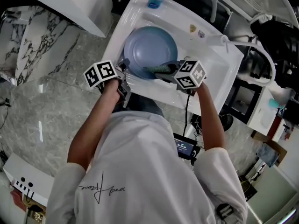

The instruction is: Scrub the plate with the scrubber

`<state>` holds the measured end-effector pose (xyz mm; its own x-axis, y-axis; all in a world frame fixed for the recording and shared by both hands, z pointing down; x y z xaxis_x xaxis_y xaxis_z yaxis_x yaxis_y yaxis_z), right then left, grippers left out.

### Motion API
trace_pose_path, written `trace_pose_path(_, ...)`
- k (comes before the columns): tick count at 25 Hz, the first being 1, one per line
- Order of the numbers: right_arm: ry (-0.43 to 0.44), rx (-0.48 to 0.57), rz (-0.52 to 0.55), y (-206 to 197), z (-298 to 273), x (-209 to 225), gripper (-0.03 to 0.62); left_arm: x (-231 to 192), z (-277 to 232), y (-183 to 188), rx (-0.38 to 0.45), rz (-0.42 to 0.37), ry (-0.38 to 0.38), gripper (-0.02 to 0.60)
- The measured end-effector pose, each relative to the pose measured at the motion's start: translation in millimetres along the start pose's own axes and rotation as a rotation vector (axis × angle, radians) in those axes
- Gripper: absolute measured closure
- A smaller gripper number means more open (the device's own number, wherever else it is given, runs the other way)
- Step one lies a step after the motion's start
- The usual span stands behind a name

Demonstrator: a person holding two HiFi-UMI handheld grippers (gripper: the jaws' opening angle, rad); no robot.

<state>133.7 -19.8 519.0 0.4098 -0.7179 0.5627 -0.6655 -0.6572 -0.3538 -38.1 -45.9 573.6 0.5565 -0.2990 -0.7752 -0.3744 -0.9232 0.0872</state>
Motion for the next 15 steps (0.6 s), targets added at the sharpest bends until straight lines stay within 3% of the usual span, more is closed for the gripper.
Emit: trace_pose_path(15,-0.088,0.085,-0.139,-8.1,26.3,30.4,0.534,1.0,0.8,-0.5,0.001,-0.002,0.005,0.48)
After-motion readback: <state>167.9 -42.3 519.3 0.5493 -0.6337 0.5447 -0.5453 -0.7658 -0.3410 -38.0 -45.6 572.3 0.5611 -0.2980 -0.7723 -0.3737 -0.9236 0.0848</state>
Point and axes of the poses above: the fingertips, and each gripper's own axes: z backward along the fingers, x to its right, y out of its top, the point moved 4 cm from there along z, backward along the fingers, and after that the axes turned 12 degrees about -x, right-handed, at the moved point
